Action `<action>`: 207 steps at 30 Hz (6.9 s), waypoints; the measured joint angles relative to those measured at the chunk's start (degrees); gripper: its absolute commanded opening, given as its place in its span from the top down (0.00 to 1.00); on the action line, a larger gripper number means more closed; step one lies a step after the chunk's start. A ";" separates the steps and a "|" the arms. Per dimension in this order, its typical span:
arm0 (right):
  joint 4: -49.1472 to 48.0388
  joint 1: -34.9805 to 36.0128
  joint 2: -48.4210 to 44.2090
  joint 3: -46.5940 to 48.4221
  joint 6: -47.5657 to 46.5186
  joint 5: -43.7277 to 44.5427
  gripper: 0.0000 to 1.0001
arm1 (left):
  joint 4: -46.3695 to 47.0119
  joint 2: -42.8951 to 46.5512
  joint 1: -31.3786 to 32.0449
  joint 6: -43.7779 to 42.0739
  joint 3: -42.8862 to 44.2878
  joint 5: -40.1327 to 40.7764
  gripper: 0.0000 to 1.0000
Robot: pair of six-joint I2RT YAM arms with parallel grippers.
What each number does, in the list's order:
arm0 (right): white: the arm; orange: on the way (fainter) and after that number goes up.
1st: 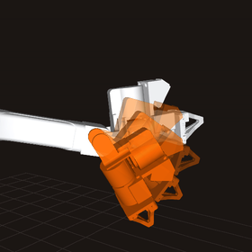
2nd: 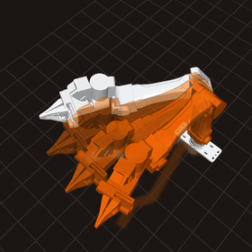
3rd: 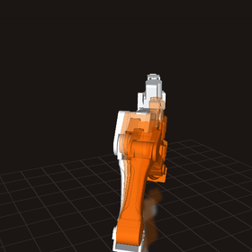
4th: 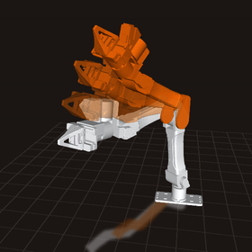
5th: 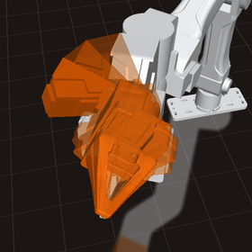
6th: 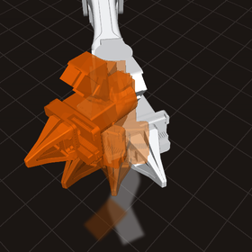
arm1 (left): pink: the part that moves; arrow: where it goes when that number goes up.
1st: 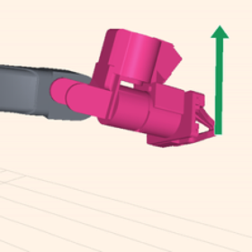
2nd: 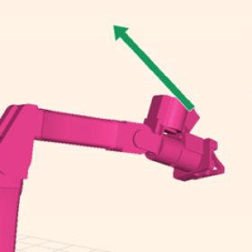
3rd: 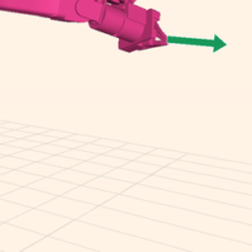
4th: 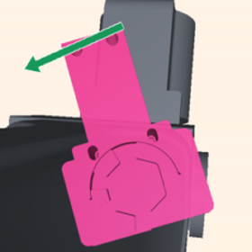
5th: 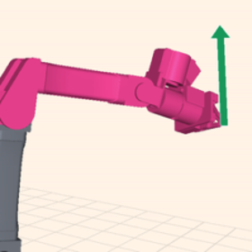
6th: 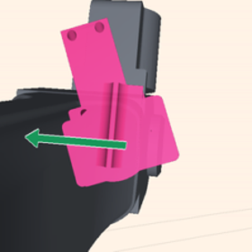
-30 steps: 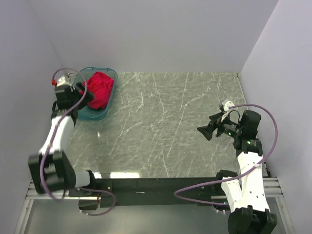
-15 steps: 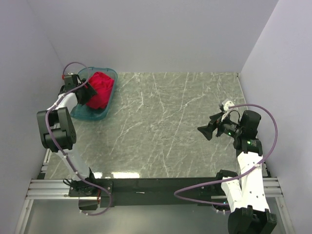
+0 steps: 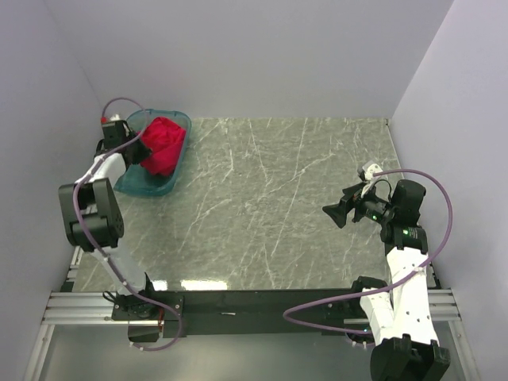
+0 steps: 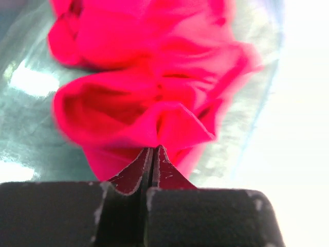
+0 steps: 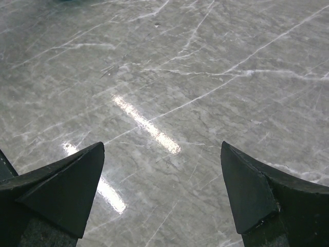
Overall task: Fold and stack the t-shirts
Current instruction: Grab the tshirt from the pile, then move the tshirt to the center of the board, then flatten the tshirt out
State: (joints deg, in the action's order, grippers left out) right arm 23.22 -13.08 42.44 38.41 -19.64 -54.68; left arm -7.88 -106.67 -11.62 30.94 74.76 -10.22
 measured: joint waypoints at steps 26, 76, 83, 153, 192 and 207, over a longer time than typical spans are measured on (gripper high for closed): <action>-0.02 -0.48 -0.48 0.00 0.28 0.20 0.00 | 21.55 28.89 21.09 15.37 31.41 -7.15 1.00; 2.97 1.97 4.20 0.00 -6.49 -7.85 0.00 | -0.66 63.08 42.58 -19.71 -32.87 25.29 0.01; 4.94 4.70 7.45 0.00 -9.42 -8.31 0.00 | -0.61 70.42 42.56 -21.46 -37.07 29.99 0.01; -2.58 38.99 55.45 31.58 29.66 26.23 0.36 | -3.98 67.65 42.58 -22.32 -37.03 29.55 0.03; 1.86 2.45 44.26 34.16 8.37 51.39 0.50 | -4.02 67.45 42.58 -22.25 -37.03 27.41 0.02; 5.88 15.89 32.44 22.62 -9.70 22.97 0.33 | 9.60 43.30 42.77 -5.14 -36.26 -0.68 0.12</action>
State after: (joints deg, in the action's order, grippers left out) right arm 29.10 2.81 74.87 61.04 -29.34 -31.70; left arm 1.72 -63.37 31.16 25.80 38.50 -10.90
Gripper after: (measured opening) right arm 0.673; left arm 0.883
